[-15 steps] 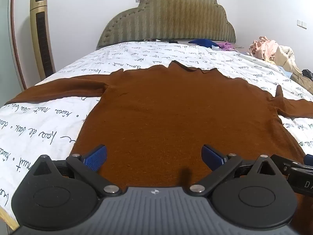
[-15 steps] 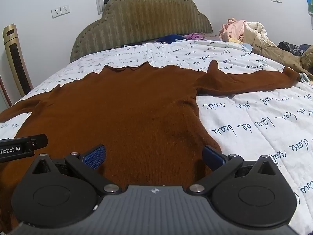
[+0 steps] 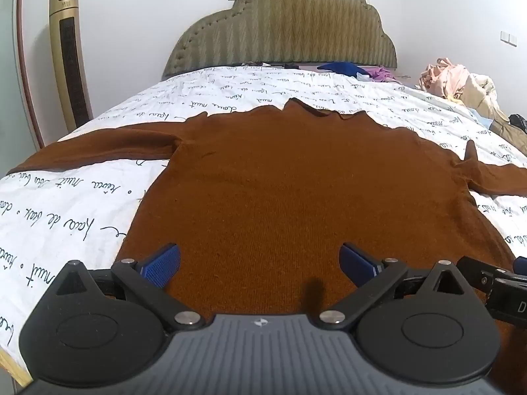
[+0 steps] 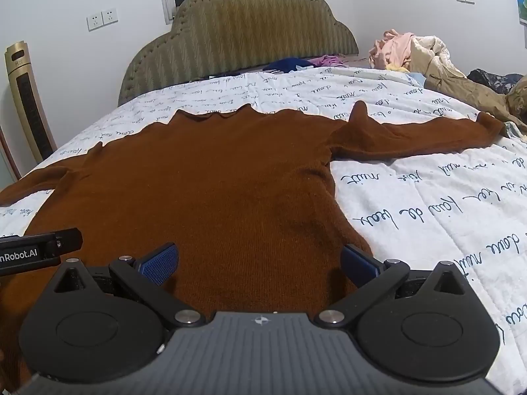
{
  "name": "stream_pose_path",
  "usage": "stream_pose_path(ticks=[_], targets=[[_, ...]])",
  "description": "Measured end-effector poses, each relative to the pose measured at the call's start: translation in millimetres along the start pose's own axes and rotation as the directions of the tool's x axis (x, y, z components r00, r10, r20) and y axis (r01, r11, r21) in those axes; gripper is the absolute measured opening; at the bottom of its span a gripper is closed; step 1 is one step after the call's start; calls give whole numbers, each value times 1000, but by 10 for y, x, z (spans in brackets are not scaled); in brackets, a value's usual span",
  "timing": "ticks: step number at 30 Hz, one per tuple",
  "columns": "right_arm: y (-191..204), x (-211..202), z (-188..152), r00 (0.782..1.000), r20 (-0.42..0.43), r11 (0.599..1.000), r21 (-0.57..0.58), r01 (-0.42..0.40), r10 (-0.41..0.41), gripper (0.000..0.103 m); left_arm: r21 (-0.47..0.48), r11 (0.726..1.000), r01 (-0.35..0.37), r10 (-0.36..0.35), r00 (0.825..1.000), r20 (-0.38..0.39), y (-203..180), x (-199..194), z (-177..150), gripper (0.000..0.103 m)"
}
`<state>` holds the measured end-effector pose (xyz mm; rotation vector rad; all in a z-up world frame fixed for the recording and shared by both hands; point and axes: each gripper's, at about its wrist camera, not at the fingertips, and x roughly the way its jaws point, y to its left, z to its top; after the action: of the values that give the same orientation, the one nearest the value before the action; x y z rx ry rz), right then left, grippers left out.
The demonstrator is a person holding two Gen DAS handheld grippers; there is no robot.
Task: Fold small clothes
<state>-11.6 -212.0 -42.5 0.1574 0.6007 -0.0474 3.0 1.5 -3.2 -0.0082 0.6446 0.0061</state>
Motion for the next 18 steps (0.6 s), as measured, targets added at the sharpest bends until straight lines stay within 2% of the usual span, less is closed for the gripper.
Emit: stream_pose_path(ticks=[18], targets=[[7, -10, 33, 1000, -11, 1000, -6, 0, 0, 103, 14, 1000, 11, -11, 1000, -12, -26, 41, -5, 103]])
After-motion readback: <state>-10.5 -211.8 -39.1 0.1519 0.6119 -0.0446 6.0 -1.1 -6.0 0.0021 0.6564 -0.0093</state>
